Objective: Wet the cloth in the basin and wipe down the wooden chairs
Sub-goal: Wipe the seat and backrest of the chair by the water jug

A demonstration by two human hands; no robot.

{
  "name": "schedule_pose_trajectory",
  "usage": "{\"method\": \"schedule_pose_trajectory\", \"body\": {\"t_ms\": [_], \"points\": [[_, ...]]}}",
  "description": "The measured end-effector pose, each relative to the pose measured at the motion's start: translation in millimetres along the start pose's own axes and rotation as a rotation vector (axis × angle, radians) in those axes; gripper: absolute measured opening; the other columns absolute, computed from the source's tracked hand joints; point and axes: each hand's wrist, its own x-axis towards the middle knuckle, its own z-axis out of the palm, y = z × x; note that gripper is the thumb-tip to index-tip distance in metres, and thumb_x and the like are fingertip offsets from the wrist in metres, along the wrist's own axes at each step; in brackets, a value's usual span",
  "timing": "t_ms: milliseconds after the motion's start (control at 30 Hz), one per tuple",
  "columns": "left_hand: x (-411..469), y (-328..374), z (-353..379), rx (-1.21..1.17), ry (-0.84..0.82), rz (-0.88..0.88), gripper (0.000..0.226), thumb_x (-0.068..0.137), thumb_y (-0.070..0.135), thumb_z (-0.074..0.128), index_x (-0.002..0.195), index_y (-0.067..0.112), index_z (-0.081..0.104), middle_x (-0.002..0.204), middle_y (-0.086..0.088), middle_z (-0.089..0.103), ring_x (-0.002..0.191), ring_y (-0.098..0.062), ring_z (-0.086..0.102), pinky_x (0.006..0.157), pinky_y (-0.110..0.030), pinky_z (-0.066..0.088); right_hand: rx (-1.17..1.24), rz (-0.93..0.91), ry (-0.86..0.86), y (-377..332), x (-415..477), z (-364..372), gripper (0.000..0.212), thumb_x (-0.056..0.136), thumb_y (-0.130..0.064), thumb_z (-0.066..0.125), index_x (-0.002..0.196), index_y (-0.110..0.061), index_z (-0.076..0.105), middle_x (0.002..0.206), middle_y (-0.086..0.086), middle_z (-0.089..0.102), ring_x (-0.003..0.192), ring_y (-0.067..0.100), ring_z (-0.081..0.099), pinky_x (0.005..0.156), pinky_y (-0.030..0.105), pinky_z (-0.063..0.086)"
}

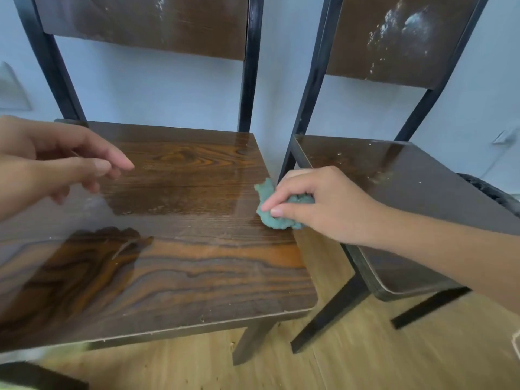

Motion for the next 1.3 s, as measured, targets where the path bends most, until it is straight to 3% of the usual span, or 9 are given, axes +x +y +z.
{"method": "schedule_pose_trajectory", "body": {"t_ms": [67, 133, 300, 433, 533, 700, 900, 1133, 1300], "points": [[0.7, -13.4, -27.6, 0.009, -0.254, -0.051, 0.03, 0.066, 0.033, 0.091, 0.095, 0.035, 0.082, 0.096, -0.016, 0.078, 0.072, -0.031, 0.074, 0.056, -0.049, 0.061, 0.033, -0.068, -0.028, -9.9, -35.7, 12.1, 0.014, 0.091, -0.017, 0.073, 0.1, -0.026, 0.081, 0.096, -0.011, 0.069, 0.093, 0.009, 0.066, 0.08, 0.018, 0.05], [-11.2, -23.7, -38.0, -0.03, -0.319, -0.03, 0.04, 0.051, 0.042, 0.076, 0.09, 0.037, 0.084, 0.082, -0.002, 0.079, 0.065, -0.019, 0.074, 0.05, -0.037, 0.061, 0.03, -0.21, -0.095, -31.2, -73.4, 11.7, 0.015, 0.091, -0.012, 0.074, 0.099, -0.021, 0.081, 0.094, -0.008, 0.066, 0.087, 0.01, 0.063, 0.074, 0.018, 0.046], [-25.2, -30.5, -42.6, -0.029, 0.015, -0.014, 0.007, 0.075, 0.028, 0.08, 0.081, 0.031, 0.081, 0.071, 0.001, 0.077, 0.052, -0.006, 0.067, 0.037, -0.014, 0.051, -0.049, -0.236, -0.045, -49.5, -71.7, -6.6, 0.011, 0.091, -0.023, 0.075, 0.098, -0.03, 0.08, 0.094, -0.015, 0.069, 0.086, 0.009, 0.066, 0.068, 0.016, 0.049], [-39.4, -25.3, -73.9, 0.067, -0.003, -0.133, 0.043, 0.06, 0.068, 0.066, 0.095, 0.047, 0.078, 0.091, 0.012, 0.078, 0.065, -0.002, 0.071, 0.041, -0.016, 0.053, -0.128, 0.025, 0.165, -35.0, -5.2, 9.2, 0.013, 0.087, -0.032, 0.072, 0.097, -0.038, 0.078, 0.094, -0.02, 0.068, 0.095, 0.001, 0.063, 0.073, 0.014, 0.049], [-53.9, -21.5, -79.3, 0.208, 0.122, -0.045, 0.03, 0.077, 0.058, 0.061, 0.099, 0.046, 0.077, 0.09, 0.015, 0.078, 0.072, -0.012, 0.071, 0.059, -0.02, 0.055, -0.171, 0.095, 0.159, -43.1, 44.1, 41.9, 0.012, 0.09, -0.031, 0.072, 0.099, -0.037, 0.078, 0.097, -0.017, 0.066, 0.092, 0.004, 0.059, 0.071, 0.016, 0.042], [-74.5, -16.7, -107.5, 0.307, 0.208, -0.153, 0.019, 0.097, 0.021, 0.062, 0.094, 0.032, 0.077, 0.067, 0.028, 0.069, 0.053, 0.008, 0.06, 0.047, -0.005, 0.044, -0.087, -0.018, 0.162, -108.2, 118.6, 110.3, 0.01, 0.092, -0.026, 0.072, 0.096, -0.032, 0.079, 0.11, -0.005, 0.068, 0.109, 0.016, 0.055, 0.088, 0.029, 0.045], [-95.0, -27.0, -134.0, 0.267, 0.272, -0.204, 0.021, 0.097, 0.019, 0.061, 0.096, 0.03, 0.078, 0.094, 0.006, 0.077, 0.071, -0.004, 0.065, 0.075, -0.041, 0.058, 0.111, -0.326, -0.006, -215.9, 131.0, 175.1, 0.012, 0.091, -0.024, 0.071, 0.097, -0.029, 0.08, 0.103, -0.006, 0.071, 0.102, 0.011, 0.058, 0.097, 0.031, 0.048], [-103.5, -33.3, -127.1, 0.24, 0.265, -0.212, 0.019, 0.098, 0.018, 0.06, 0.096, 0.028, 0.077, 0.084, 0.008, 0.073, 0.051, 0.007, 0.058, 0.053, -0.01, 0.047, 0.224, -0.639, -0.399, -219.4, 54.7, 141.6, 0.01, 0.087, -0.018, 0.076, 0.09, -0.025, 0.081, 0.089, -0.013, 0.07, 0.085, 0.001, 0.066, 0.075, 0.011, 0.047], [-100.0, -27.7, -118.7, 0.269, 0.227, -0.168, 0.02, 0.097, 0.021, 0.062, 0.093, 0.033, 0.077, 0.086, 0.011, 0.076, 0.056, 0.005, 0.061, 0.053, -0.008, 0.048, 0.133, -0.367, -0.086, -174.4, 85.9, 98.4, 0.01, 0.085, -0.033, 0.072, 0.089, -0.04, 0.079, 0.092, -0.018, 0.071, 0.094, 0.001, 0.066, 0.079, 0.018, 0.05]]}}
